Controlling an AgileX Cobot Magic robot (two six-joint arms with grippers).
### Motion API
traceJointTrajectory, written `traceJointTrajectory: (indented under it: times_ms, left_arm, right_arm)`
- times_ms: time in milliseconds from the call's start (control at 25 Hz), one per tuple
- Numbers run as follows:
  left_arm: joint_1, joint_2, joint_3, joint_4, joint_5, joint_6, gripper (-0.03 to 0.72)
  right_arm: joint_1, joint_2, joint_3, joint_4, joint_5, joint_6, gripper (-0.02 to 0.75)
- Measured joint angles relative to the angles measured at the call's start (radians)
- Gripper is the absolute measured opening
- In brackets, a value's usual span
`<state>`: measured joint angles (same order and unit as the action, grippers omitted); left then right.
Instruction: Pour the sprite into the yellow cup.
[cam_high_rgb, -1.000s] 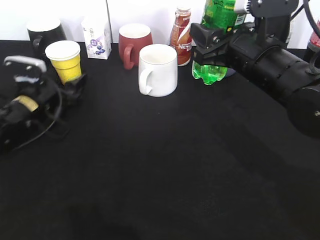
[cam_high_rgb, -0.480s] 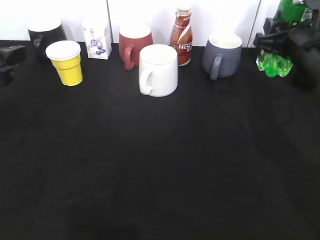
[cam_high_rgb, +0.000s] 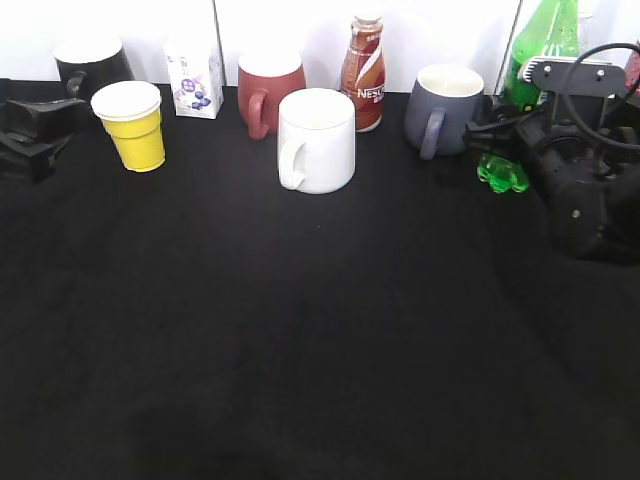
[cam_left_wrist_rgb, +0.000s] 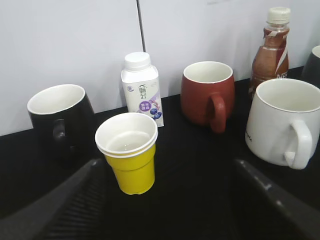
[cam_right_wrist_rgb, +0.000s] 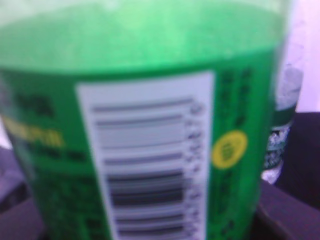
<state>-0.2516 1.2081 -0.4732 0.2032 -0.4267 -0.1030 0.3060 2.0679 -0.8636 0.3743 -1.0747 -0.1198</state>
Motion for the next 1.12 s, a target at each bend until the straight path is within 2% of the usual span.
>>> traceJointTrajectory:
  times_ms: [240,360,480,1120]
  left_arm:
    - [0.000,0.000,0.000,0.000,0.000,0.000,0.584]
    - [0.000,0.000,0.000,0.000,0.000,0.000,0.584]
    - [0.000,0.000,0.000,0.000,-0.001,0.000,0.584]
    - [0.000,0.000,0.000,-0.007,0.003,-0.001,0.583]
  right_arm:
    - [0.000,0.002,-0.004,0.001,-0.002,0.003,0.463]
    - [0.000,0.002,-0.004,0.001,0.000,0.003,0.546]
    - [0.000,0.002,-0.008,0.000,-0.001,0.003,0.585]
    - [0.000,-0.202,0.246,-0.059,0.026,0.045,0.588]
